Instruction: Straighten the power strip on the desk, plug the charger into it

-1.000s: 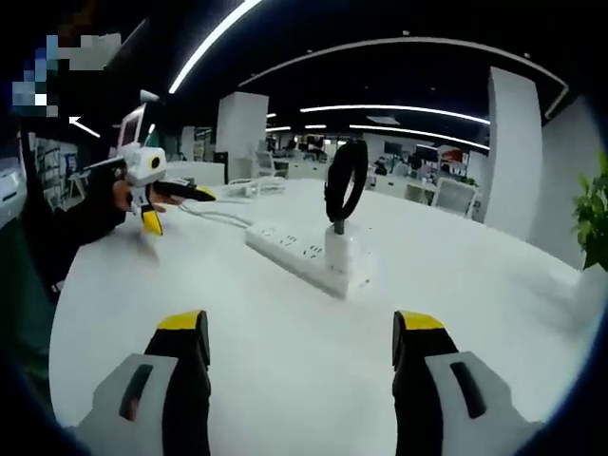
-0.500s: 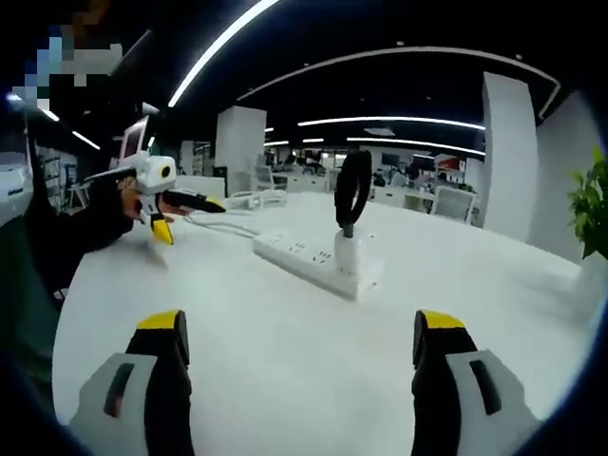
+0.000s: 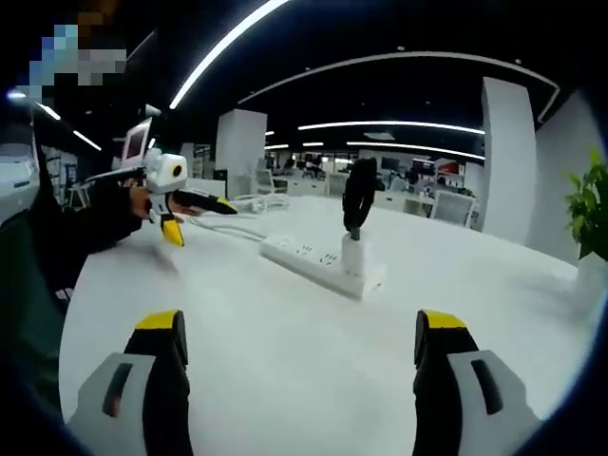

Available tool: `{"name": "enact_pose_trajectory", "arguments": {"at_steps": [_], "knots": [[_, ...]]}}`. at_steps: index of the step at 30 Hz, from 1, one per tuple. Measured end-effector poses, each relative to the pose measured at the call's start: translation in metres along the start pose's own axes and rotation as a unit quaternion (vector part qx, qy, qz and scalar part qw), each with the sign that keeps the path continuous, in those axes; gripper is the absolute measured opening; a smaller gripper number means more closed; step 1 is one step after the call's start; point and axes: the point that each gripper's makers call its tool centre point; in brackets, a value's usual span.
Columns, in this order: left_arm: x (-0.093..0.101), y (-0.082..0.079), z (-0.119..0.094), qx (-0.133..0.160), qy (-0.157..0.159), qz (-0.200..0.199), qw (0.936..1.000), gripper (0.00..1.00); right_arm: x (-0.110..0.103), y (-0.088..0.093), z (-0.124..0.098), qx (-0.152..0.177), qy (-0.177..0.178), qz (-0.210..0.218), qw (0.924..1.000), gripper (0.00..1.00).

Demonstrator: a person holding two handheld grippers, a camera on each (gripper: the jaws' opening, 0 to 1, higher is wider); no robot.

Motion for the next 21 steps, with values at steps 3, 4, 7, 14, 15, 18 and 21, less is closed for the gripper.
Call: {"name": "enact_pose_trajectory", "arguments": {"at_steps": [3, 4, 7, 14, 15, 18, 21], "knots": [[0.003, -0.002, 0.005, 0.000, 0.008, 0.002, 1.0000, 0.99, -0.001, -0.001, -0.001, 0.002, 0.000, 0.001, 1.0000, 1.00], [0.004, -0.003, 0.007, 0.000, 0.011, 0.002, 0.9999, 0.99, -0.001, 0.000, -0.001, -0.001, 0.000, -0.002, 1.0000, 1.00], [0.004, -0.005, 0.012, -0.002, 0.014, 0.005, 0.9999, 0.99, -0.002, 0.001, -0.001, -0.003, 0.000, -0.005, 1.0000, 1.00], [-0.002, -0.009, 0.019, 0.001, 0.011, 0.000, 0.9999, 0.99, -0.009, 0.006, -0.003, -0.008, -0.008, -0.004, 0.9999, 1.00], [-0.002, -0.009, 0.020, 0.001, 0.013, 0.000, 0.9999, 0.99, -0.009, 0.007, -0.003, -0.010, -0.008, -0.006, 0.9999, 1.00], [-0.002, -0.010, 0.023, 0.000, 0.017, -0.001, 0.9999, 0.99, -0.010, 0.009, -0.004, -0.013, -0.007, -0.008, 0.9999, 1.00], [-0.004, -0.011, 0.026, -0.003, 0.020, 0.002, 0.9998, 0.99, -0.010, 0.010, -0.006, -0.012, -0.005, -0.005, 0.9999, 1.00]]}}
Point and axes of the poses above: the point that each gripper's makers call its tool centre point, and the gripper's own axes: z roughly forward along the fingers, x roughly to its right, y roughly out of its underside, and after that the axes turned 2 degrees about -y, right-handed
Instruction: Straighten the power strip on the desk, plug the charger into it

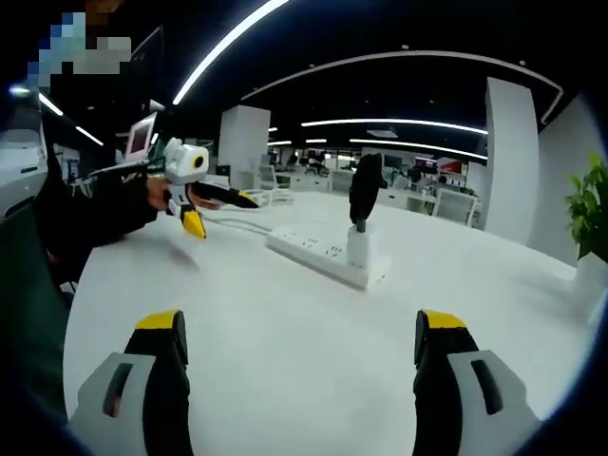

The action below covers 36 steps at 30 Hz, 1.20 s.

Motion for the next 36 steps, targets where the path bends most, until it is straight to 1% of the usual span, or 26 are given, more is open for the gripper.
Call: {"name": "enact_pose_trajectory", "arguments": {"at_steps": [6, 12, 14, 17, 22, 26, 31, 36], "knots": [[-0.002, 0.000, 0.005, -0.008, 0.010, 0.011, 0.9998, 0.99, 0.001, -0.001, -0.001, 0.008, 0.003, 0.002, 1.0000, 1.00], [-0.005, -0.003, 0.010, -0.014, 0.017, 0.016, 0.9996, 0.99, -0.001, -0.001, -0.003, 0.007, 0.004, 0.000, 1.0000, 1.00], [-0.003, -0.003, 0.013, -0.019, 0.027, 0.023, 0.9992, 0.99, -0.001, 0.000, -0.003, 0.007, 0.005, -0.001, 1.0000, 1.00], [-0.005, -0.003, 0.019, -0.025, 0.032, 0.028, 0.9988, 0.99, -0.001, 0.002, -0.004, 0.004, 0.006, -0.004, 1.0000, 1.00], [-0.007, -0.007, 0.024, -0.026, 0.039, 0.031, 0.9985, 0.99, 0.001, 0.005, -0.006, 0.001, 0.008, -0.003, 1.0000, 1.00], [-0.006, -0.003, 0.029, -0.040, 0.047, 0.047, 0.9970, 0.99, 0.002, 0.004, -0.008, 0.004, 0.010, -0.002, 0.9999, 0.99], [-0.007, -0.003, 0.034, -0.042, 0.056, 0.043, 0.9966, 0.99, 0.001, 0.008, -0.008, 0.003, 0.010, 0.002, 0.9999, 0.99], [-0.009, -0.009, 0.040, -0.043, 0.065, 0.046, 0.9959, 0.99, 0.003, 0.008, -0.009, 0.004, 0.013, 0.001, 0.9999, 0.99]]}}
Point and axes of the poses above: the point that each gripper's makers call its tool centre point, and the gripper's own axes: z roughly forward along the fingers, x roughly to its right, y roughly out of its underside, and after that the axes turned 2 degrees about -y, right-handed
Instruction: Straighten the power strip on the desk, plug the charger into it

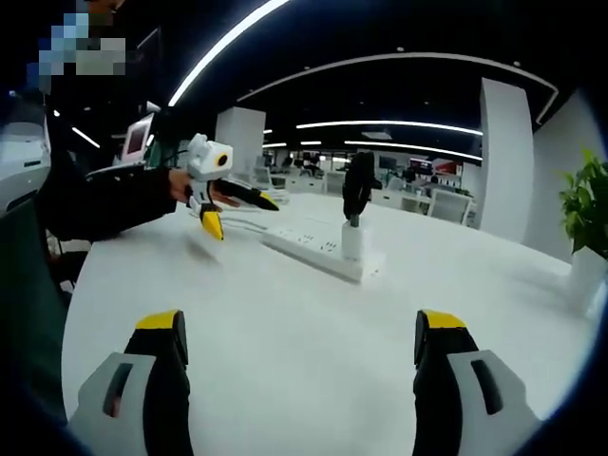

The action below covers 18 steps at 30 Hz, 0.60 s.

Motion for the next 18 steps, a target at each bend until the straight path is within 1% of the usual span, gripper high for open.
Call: {"name": "enact_pose_trajectory", "arguments": {"at_steps": [6, 10, 18], "knots": [[-0.009, -0.010, 0.005, -0.004, 0.001, 0.017, 0.9999, 0.99, 0.000, 0.001, -0.002, 0.004, 0.003, 0.006, 1.0000, 0.99], [-0.011, -0.014, 0.009, -0.006, 0.008, 0.023, 0.9997, 0.99, -0.002, 0.002, -0.001, 0.003, 0.002, 0.008, 1.0000, 0.99], [-0.009, -0.013, 0.017, -0.015, 0.021, 0.034, 0.9991, 0.99, -0.004, 0.004, 0.000, 0.001, -0.001, 0.006, 1.0000, 0.99]]}}
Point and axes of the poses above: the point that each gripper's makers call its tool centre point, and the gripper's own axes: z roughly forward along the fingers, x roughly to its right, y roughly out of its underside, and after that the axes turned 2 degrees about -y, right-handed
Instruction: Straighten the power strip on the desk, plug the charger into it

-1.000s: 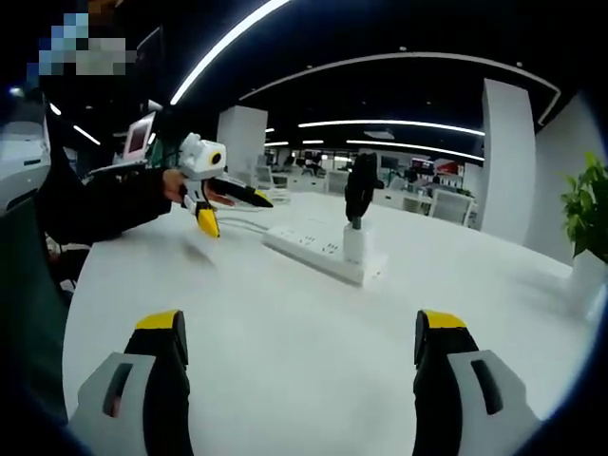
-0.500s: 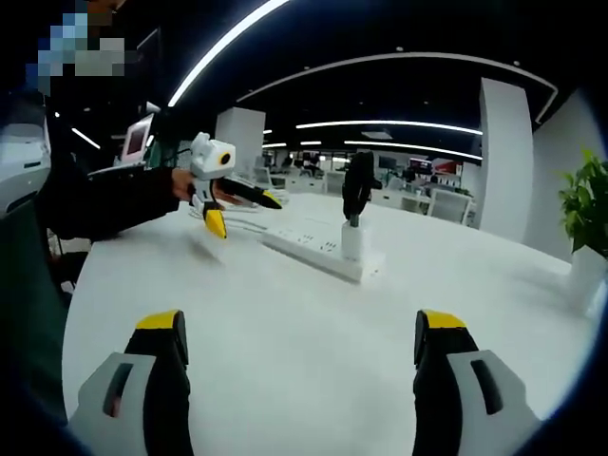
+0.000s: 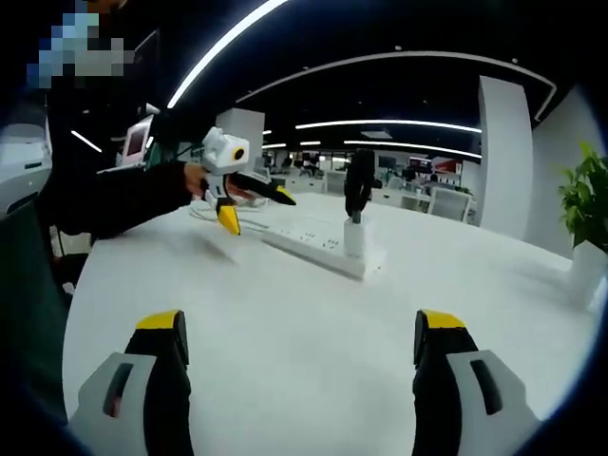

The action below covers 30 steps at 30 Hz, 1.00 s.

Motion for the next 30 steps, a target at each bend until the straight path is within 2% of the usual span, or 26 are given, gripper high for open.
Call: {"name": "enact_pose_trajectory", "arguments": {"at_steps": [5, 14, 21, 30], "knots": [[0.001, -0.004, 0.003, 0.007, 0.020, -0.005, 0.9998, 0.99, -0.001, 0.002, -0.001, -0.001, 0.001, -0.001, 1.0000, 0.99], [-0.002, -0.016, 0.013, 0.012, 0.036, -0.007, 0.9992, 0.99, -0.001, 0.006, -0.005, 0.000, 0.003, 0.005, 1.0000, 1.00], [0.000, -0.016, 0.022, 0.005, 0.052, 0.002, 0.9986, 0.99, -0.003, 0.008, -0.004, -0.002, 0.001, 0.005, 1.0000, 1.00], [-0.008, -0.014, 0.026, 0.003, 0.058, 0.000, 0.9983, 0.99, -0.004, 0.009, -0.003, -0.003, 0.001, 0.007, 1.0000, 1.00]]}}
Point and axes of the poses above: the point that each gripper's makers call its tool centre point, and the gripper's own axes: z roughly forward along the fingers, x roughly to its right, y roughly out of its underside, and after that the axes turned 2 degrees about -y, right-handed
